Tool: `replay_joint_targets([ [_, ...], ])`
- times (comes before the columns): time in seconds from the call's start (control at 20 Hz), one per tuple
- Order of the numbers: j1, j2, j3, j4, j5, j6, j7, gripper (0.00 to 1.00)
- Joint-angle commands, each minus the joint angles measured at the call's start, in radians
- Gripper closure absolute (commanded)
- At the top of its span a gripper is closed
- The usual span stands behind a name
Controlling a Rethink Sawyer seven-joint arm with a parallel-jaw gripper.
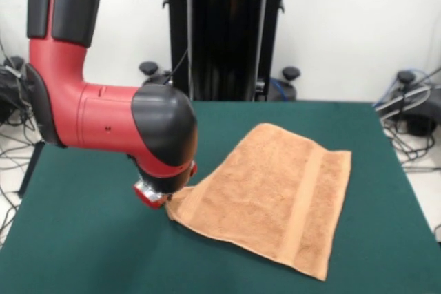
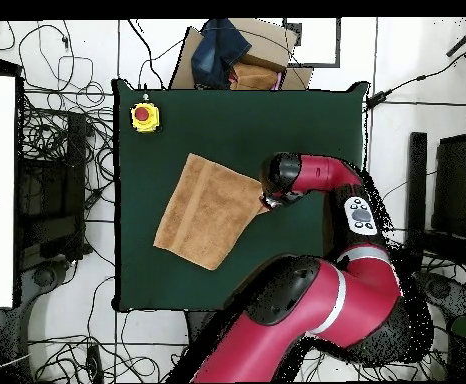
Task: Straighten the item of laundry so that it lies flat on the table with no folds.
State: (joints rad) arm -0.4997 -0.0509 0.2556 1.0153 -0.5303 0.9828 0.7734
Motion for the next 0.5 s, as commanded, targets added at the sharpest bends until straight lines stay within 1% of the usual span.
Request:
replay_joint_targets([
  [0.05,-0.011,0.072,0.03,-0.154,-0.119,0.106,-0.318,1.0],
  [0.2,-0.006,0.091,0.04,-0.204,-0.133,0.121,-0.361,1.0],
  [0.4,-0.006,0.069,0.03,-0.202,-0.128,0.145,-0.395,1.0],
  [0.5,0.0,0.079,0.026,-0.206,-0.124,0.131,-0.391,1.0],
])
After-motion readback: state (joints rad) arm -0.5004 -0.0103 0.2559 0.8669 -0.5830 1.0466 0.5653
